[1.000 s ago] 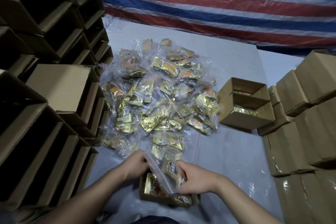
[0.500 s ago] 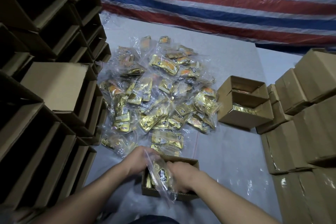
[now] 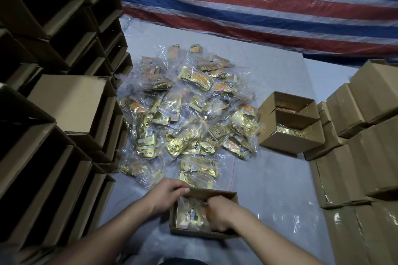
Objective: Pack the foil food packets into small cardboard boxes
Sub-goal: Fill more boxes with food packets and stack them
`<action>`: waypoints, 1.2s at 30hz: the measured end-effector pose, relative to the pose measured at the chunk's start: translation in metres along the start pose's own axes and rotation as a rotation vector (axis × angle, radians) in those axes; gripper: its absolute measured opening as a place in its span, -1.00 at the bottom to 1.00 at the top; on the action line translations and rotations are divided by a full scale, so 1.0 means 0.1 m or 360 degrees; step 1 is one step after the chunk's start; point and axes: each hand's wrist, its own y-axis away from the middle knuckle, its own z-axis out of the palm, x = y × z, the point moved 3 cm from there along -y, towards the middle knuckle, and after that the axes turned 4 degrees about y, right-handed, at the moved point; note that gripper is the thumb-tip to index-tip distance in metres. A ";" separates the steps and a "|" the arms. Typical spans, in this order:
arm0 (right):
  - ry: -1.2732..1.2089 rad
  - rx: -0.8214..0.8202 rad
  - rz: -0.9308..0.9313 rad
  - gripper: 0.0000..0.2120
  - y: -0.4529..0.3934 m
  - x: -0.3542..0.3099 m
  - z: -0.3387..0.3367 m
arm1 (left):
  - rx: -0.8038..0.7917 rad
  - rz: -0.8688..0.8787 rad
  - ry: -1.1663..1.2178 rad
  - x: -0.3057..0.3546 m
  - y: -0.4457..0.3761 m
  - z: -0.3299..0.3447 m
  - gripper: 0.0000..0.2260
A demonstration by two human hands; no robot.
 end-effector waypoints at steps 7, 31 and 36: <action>-0.0219 0.0009 -0.0421 -0.71 -0.06 -0.19 -0.08 | 0.0034 0.0011 0.0022 0.00 -0.02 0.00 -0.86; -0.0651 0.0329 -0.0145 -0.63 0.25 0.25 0.07 | 0.0044 0.0031 -0.0095 0.20 0.03 0.40 -0.87; -0.0489 0.0476 -0.0048 -0.72 0.44 0.50 0.21 | -0.0043 0.0090 -0.0157 0.42 -0.09 0.69 -0.79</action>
